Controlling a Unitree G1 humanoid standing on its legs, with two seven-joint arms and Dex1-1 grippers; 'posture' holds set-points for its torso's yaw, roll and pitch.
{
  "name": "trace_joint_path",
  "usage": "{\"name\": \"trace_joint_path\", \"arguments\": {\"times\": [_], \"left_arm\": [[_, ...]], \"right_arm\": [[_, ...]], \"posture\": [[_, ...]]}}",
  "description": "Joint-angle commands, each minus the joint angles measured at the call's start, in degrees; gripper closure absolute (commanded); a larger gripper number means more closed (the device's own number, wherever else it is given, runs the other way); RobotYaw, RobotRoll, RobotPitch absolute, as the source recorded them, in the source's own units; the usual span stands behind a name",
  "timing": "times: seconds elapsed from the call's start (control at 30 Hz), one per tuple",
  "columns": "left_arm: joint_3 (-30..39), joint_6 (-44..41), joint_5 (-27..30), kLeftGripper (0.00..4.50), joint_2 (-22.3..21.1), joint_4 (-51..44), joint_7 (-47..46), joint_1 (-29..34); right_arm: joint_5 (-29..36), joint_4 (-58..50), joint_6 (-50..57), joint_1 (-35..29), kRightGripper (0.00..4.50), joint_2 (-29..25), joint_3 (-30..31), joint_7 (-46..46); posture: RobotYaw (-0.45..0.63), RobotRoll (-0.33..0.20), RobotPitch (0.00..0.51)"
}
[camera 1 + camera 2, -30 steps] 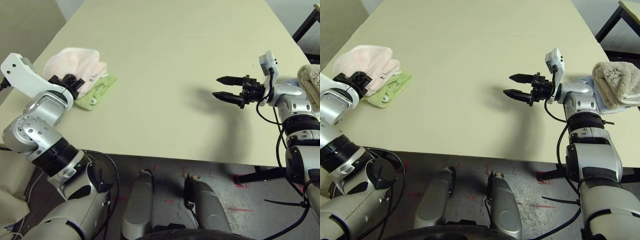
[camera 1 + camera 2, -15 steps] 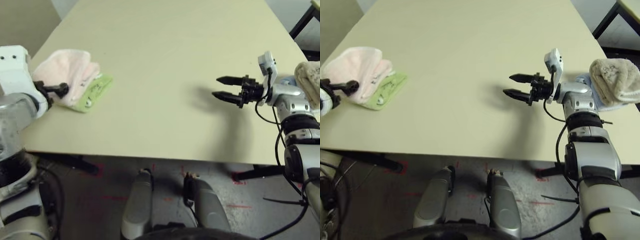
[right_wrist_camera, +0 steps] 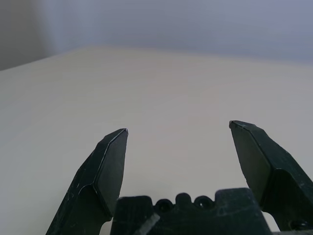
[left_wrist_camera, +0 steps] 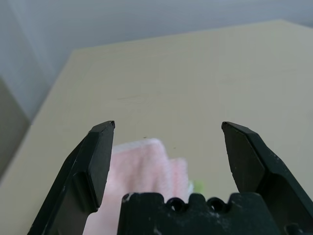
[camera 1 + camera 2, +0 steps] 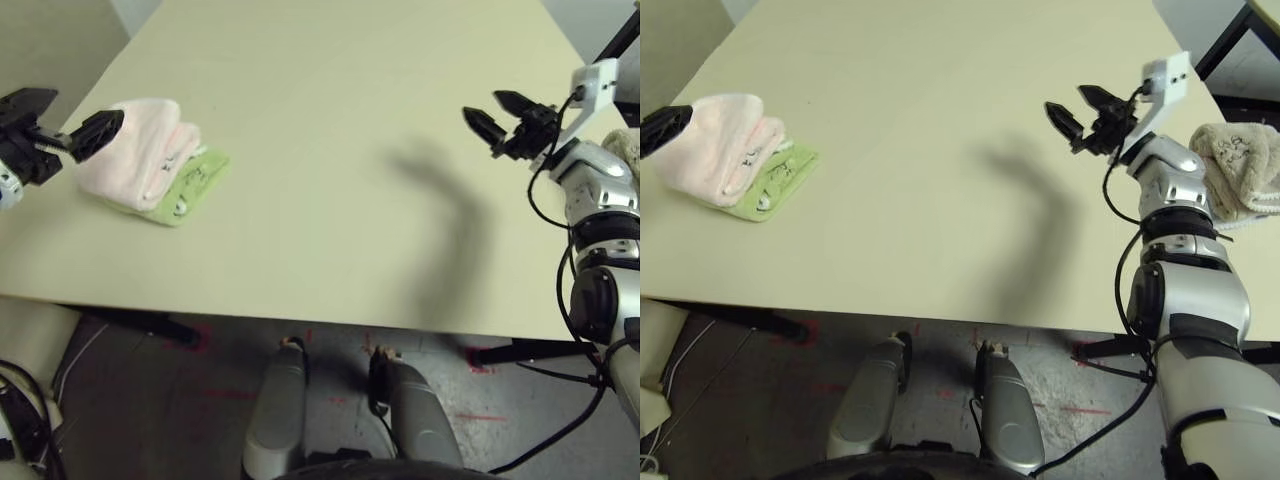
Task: Fold the towel and set it aside.
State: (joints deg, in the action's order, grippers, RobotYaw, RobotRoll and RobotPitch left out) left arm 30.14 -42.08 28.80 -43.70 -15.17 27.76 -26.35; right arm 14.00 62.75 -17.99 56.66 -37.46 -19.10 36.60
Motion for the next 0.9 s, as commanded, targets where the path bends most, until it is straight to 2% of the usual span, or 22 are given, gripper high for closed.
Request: {"name": "trace_joint_path", "arguments": {"times": [0.03, 0.27, 0.47, 0.8, 0.9], "left_arm": [[-2.56, 5.25, -1.73, 0.06, 1.93, 2.58, 0.34, 1.25], [-3.82, 11.03, -4.02, 0.06, 2.3, 11.5, -0.04, 0.52], [-1.48, 14.33, -3.79, 0.06, 1.8, 16.11, 0.16, 1.85], [-1.24, 13.1, -3.06, 0.06, 0.81, 14.37, 0.04, 4.11], [-1.37, 12.51, -3.02, 0.06, 0.7, 13.92, -0.07, 4.1]], "right_arm": [[-1.31, -0.56, -2.55, -1.92, 0.0, -2.93, -1.5, -7.27], [-1.86, -2.07, 0.35, -4.66, 0.0, -6.24, -1.74, -12.26], [-2.5, -1.12, 2.15, -6.18, 0.0, -7.36, -1.91, -14.46], [-2.98, 3.4, 4.83, -3.06, 0.0, -7.59, -1.4, -15.92], [-3.44, 4.28, 4.76, -2.29, 0.0, -7.61, -1.19, -15.83]], "posture": [[0.16, 0.0, 0.104], [0.11, 0.0, 0.092], [0.1, 0.0, 0.084], [0.09, 0.0, 0.136], [0.09, 0.0, 0.136]]}}
